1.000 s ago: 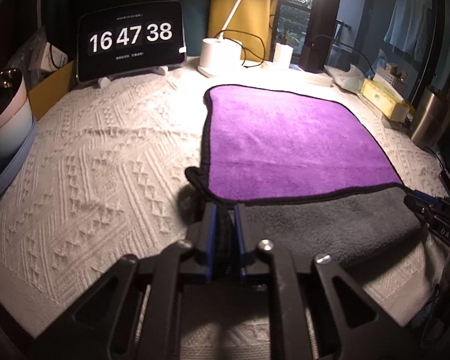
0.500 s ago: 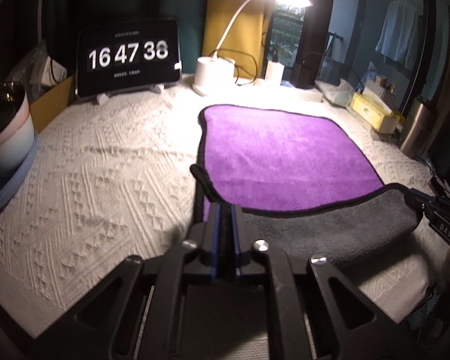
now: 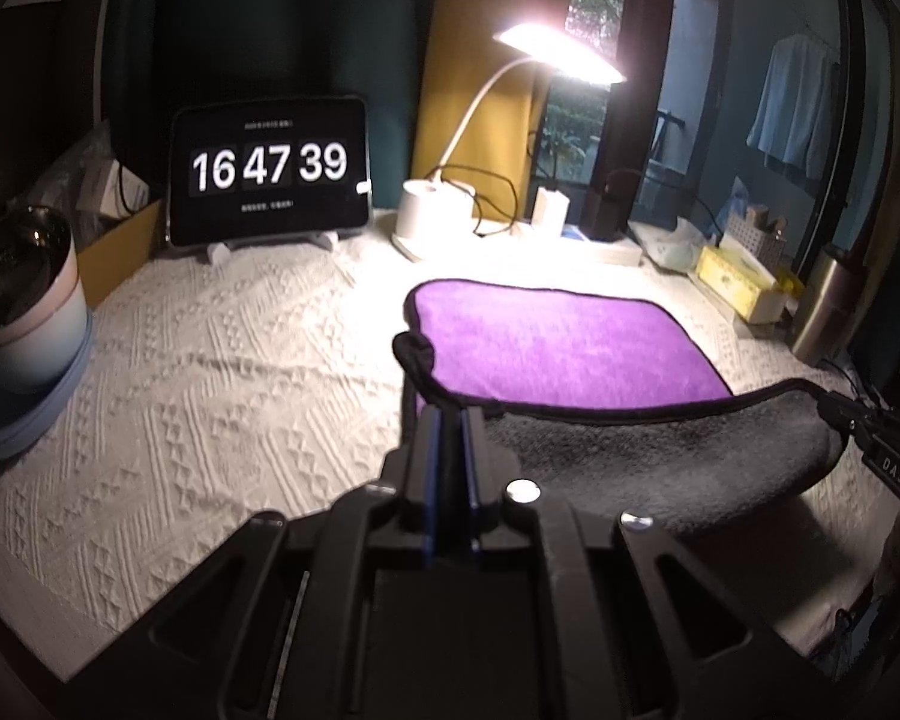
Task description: Fold towel
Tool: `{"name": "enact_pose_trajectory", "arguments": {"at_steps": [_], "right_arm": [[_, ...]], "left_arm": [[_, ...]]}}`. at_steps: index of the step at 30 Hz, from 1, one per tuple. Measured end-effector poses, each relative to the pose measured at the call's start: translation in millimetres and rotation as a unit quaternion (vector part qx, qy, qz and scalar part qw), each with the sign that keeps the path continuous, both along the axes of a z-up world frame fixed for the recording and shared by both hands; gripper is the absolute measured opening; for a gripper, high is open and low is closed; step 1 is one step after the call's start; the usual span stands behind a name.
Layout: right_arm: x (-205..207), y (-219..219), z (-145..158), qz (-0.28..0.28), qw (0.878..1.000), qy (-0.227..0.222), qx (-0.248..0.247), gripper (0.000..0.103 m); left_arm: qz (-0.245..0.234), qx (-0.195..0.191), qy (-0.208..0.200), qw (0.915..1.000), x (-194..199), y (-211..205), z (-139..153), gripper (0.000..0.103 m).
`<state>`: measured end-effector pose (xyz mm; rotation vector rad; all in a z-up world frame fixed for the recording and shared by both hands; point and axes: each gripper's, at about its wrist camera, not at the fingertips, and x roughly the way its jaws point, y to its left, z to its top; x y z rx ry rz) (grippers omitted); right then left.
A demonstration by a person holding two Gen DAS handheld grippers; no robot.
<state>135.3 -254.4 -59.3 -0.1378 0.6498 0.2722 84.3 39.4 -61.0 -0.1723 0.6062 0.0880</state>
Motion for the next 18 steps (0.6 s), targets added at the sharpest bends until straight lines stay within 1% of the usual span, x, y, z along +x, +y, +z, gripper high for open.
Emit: {"name": "enact_pose_trajectory", "arguments": {"at_steps": [9, 18], "right_arm": [[10.8, 1.0, 10.6, -0.004, 1.000, -0.022, -0.004, 0.005], [26.1, 3.6, 14.6, -0.007, 0.999, -0.035, -0.007, 0.005]], "left_arm": [[0.002, 0.010, -0.027, 0.9996, 10.6, 0.8, 11.7, 0.007], [0.001, 0.020, -0.041, 0.9990, 27.9, 2.3, 16.1, 0.007]]}}
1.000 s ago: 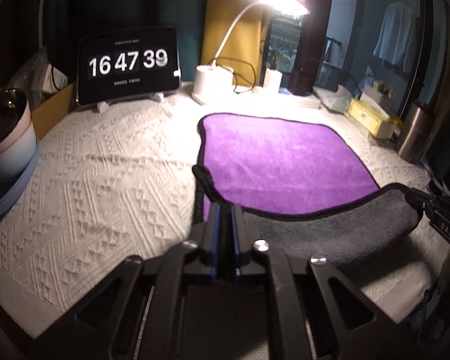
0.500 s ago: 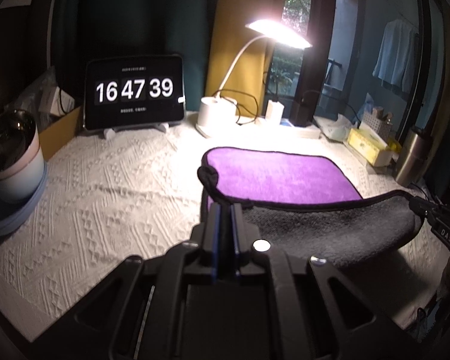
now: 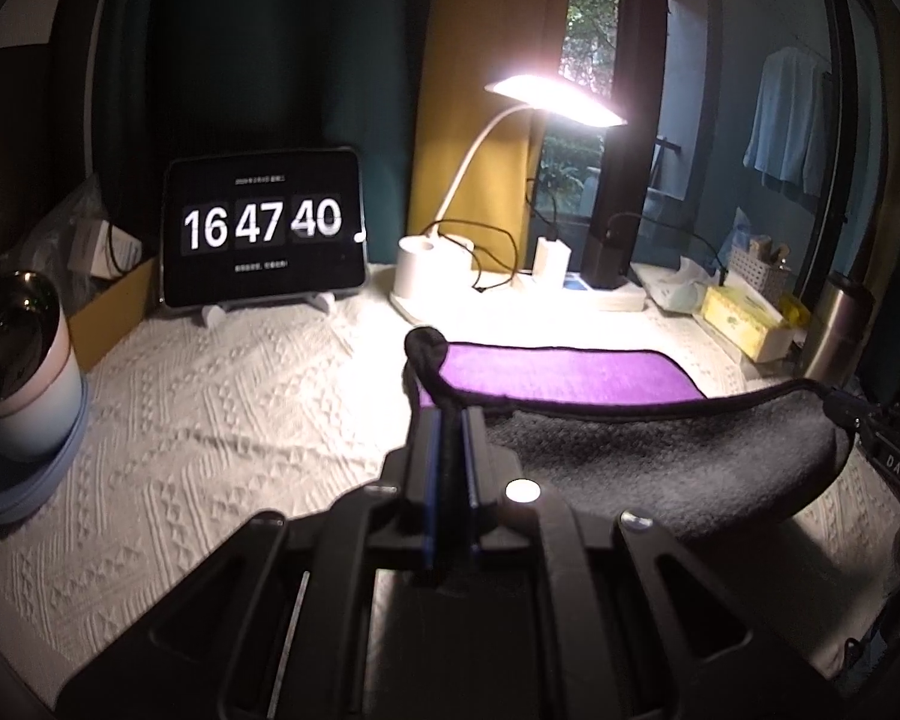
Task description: Fold towel
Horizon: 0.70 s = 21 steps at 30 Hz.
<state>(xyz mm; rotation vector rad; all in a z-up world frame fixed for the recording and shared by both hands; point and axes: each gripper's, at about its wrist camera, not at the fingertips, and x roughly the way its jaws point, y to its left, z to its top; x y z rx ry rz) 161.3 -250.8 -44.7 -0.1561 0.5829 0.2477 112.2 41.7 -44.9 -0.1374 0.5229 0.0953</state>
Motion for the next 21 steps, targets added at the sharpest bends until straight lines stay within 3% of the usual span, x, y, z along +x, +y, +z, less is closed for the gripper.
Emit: {"name": "enact_pose_trajectory", "arguments": {"at_steps": [21], "right_arm": [[41.6, 8.5, 3.2, -0.001, 1.000, -0.011, -0.004, 0.005]], "left_arm": [[0.003, 0.003, -0.012, 0.9999, 44.9, 7.7, 1.1, 0.007]]}}
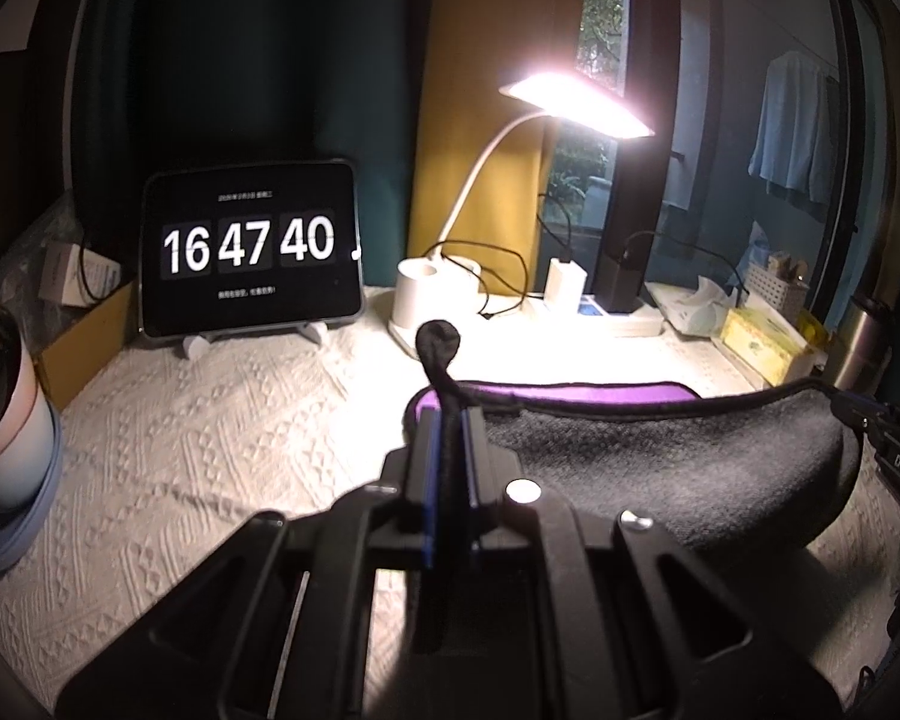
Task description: Fold towel
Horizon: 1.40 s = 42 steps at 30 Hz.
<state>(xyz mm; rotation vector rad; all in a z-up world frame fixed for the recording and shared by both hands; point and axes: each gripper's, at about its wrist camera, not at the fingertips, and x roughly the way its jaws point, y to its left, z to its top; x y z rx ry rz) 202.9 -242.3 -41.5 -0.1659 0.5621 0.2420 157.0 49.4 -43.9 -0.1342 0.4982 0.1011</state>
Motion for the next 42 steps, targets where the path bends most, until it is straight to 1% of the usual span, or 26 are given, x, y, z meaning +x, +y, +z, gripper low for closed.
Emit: {"name": "enact_pose_trajectory", "arguments": {"at_steps": [26, 36, 42], "right_arm": [[47.0, 9.3, -2.0, 0.009, 1.000, -0.011, 0.001, 0.005], [66.8, 13.1, -6.4, 0.013, 1.000, -0.016, 0.000, 0.005], [80.1, 14.5, -7.8, 0.013, 1.000, -0.019, -0.003, 0.005]], "left_arm": [[0.006, 0.009, -0.007, 0.9999, 52.1, 8.5, -8.8, 0.007], [0.004, 0.001, -0.007, 1.0000, 75.0, 15.1, -12.8, 0.007], [0.000, 0.005, -0.008, 1.0000, 89.0, 17.0, -13.4, 0.007]]}}
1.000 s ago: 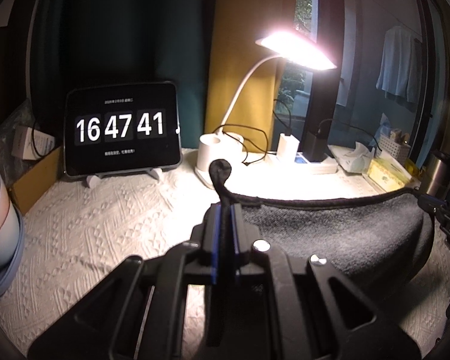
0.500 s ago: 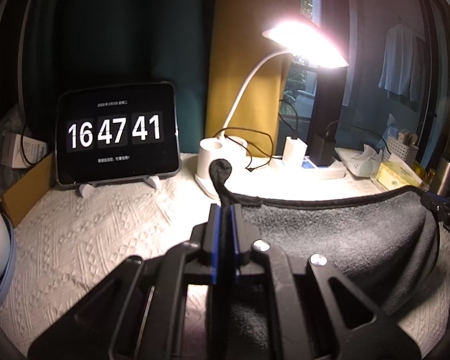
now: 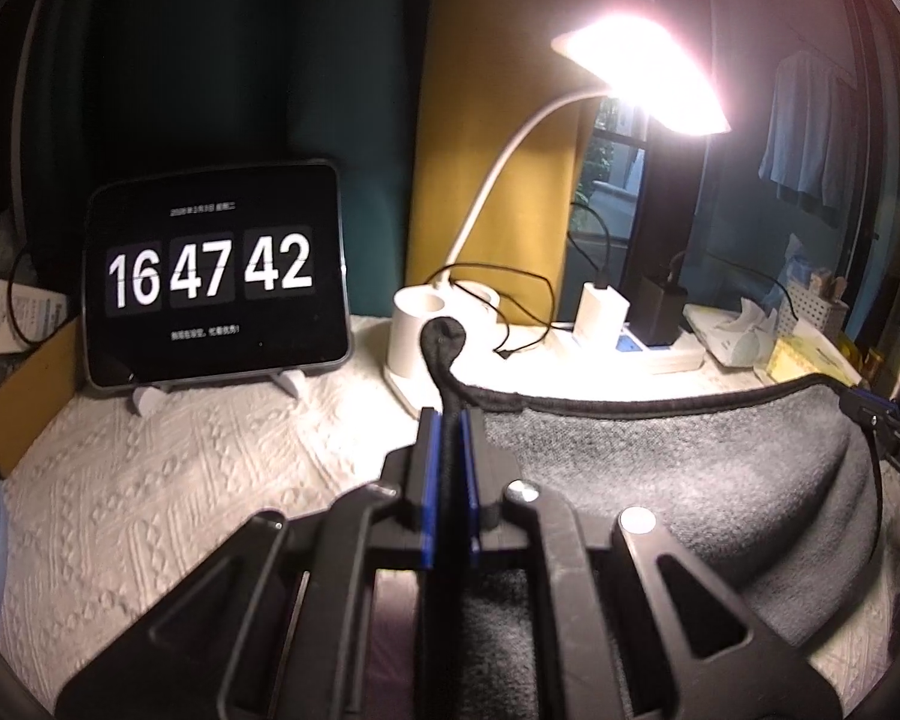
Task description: Fold towel
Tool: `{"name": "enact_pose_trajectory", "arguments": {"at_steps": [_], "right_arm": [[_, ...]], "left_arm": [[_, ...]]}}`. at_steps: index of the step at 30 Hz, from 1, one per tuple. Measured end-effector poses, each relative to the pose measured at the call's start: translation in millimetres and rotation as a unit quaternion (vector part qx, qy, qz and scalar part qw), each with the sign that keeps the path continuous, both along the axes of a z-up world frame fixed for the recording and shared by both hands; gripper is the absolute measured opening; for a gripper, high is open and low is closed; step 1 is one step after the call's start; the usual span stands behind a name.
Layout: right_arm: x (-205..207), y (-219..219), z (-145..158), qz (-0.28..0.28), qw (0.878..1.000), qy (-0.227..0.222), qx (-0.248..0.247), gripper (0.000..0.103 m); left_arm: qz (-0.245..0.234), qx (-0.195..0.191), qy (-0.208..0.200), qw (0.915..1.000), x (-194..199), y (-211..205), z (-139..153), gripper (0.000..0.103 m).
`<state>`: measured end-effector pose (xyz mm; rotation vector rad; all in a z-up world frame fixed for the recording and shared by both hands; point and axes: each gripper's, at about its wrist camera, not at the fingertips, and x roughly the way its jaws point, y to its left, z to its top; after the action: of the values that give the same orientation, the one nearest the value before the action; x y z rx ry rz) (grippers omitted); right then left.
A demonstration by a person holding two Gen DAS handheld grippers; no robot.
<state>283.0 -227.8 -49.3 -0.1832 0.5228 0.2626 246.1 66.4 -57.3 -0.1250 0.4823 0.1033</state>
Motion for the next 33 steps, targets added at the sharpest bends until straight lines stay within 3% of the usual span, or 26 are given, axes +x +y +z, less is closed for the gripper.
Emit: {"name": "enact_pose_trajectory", "arguments": {"at_steps": [16, 33], "right_arm": [[26.5, 8.7, -15.9, -0.001, 1.000, 0.006, -0.019, 0.005], [57.0, 18.9, -42.1, 0.003, 0.998, 0.044, -0.043, 0.005]], "left_arm": [[0.006, 0.005, 0.010, 0.9999, 23.9, 3.3, -10.2, 0.007], [0.005, -0.010, 0.076, 0.9971, 55.1, 10.2, -29.3, 0.007]]}}
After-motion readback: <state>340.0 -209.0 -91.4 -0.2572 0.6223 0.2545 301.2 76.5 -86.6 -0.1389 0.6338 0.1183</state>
